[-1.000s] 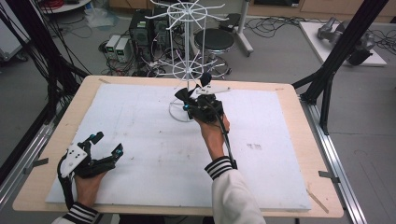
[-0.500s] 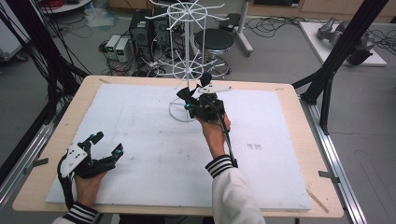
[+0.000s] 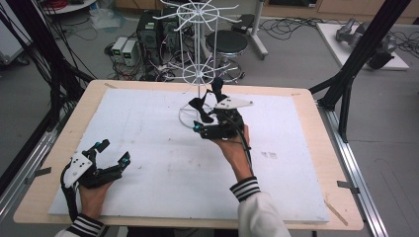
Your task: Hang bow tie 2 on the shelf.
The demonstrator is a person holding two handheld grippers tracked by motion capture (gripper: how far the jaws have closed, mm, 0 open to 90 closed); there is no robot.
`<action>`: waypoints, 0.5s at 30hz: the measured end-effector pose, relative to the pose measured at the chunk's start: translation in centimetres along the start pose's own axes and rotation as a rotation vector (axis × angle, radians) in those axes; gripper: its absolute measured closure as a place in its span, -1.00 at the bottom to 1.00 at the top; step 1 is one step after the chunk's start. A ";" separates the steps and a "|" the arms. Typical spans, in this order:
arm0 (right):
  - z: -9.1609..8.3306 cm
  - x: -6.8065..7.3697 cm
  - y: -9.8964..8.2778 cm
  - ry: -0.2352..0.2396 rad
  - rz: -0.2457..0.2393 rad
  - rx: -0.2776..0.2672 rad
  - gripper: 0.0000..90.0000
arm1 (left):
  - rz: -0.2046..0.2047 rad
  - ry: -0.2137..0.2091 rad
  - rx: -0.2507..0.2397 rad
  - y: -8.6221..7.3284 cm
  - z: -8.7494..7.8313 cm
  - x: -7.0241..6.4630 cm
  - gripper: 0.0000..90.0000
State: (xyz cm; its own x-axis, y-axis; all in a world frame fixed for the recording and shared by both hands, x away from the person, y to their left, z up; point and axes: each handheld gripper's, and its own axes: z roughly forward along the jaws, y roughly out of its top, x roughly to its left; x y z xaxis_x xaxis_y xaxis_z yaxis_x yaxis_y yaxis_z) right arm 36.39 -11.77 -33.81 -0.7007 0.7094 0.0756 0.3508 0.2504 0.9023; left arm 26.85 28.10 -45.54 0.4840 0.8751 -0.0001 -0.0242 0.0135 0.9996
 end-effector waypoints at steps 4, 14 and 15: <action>-2.9 0.1 -1.8 0.020 -0.034 -0.036 -0.76 | 0.001 0.001 0.000 0.0 0.0 0.0 -0.69; -10.5 -0.5 -8.5 -0.028 -0.115 -0.190 -0.76 | 0.003 0.001 0.000 0.0 0.0 0.0 -0.69; -11.2 -0.7 -9.4 -0.050 -0.120 -0.215 -0.76 | 0.002 -0.001 -0.001 0.0 0.0 0.0 -0.69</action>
State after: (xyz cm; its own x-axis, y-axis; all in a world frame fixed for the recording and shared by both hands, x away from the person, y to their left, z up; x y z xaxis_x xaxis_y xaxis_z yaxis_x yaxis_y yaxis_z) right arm 26.62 -22.00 -37.58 -0.6959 0.7161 -0.0542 0.1230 0.1931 0.9734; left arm 26.83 28.07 -45.54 0.4847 0.8747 0.0021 -0.0259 0.0119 0.9996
